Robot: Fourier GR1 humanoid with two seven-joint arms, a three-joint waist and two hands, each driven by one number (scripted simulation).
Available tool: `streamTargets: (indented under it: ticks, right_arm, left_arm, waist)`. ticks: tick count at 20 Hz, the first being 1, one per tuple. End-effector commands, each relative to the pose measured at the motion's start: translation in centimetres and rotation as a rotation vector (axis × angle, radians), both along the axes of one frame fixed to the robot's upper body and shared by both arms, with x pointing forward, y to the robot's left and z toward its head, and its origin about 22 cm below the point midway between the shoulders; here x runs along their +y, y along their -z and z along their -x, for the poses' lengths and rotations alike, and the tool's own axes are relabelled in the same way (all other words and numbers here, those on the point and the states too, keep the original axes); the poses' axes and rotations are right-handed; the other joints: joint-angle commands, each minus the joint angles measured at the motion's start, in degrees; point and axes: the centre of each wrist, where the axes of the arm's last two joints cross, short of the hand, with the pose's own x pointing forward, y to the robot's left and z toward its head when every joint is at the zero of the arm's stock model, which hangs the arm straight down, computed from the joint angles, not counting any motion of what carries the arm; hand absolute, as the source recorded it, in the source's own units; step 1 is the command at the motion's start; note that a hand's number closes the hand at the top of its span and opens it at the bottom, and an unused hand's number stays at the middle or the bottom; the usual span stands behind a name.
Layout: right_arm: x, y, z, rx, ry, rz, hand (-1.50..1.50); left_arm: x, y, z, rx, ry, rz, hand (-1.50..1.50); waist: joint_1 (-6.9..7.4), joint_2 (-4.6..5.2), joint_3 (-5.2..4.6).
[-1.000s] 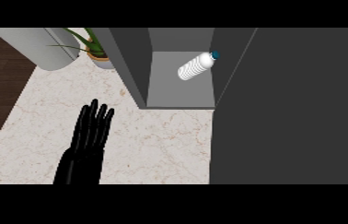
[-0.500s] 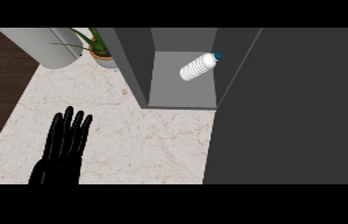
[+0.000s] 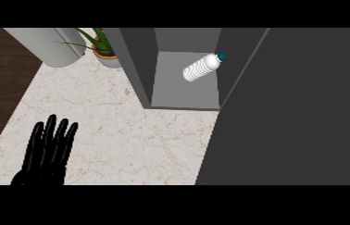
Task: Pick up the bottled water, place it into the cabinet and close the cabinet
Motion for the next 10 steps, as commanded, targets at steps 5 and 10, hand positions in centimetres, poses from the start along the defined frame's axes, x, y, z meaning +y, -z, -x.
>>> streamTargets:
  ticks: [5, 10]
  right_arm:
    - [4.6, -1.3, -1.1, -0.102, 0.003, 0.004, 1.50]
    - [4.7, -1.8, -1.6, -0.113, -0.007, 0.010, 1.50]
  left_arm:
    - [1.7, -0.5, 0.5, -0.007, 0.019, 0.007, -1.50]
    - [1.5, -0.2, 1.0, -0.019, 0.030, 0.013, -1.50]
  waist:
    - [1.08, 0.47, 0.01]
    - [1.62, 0.58, -0.13]
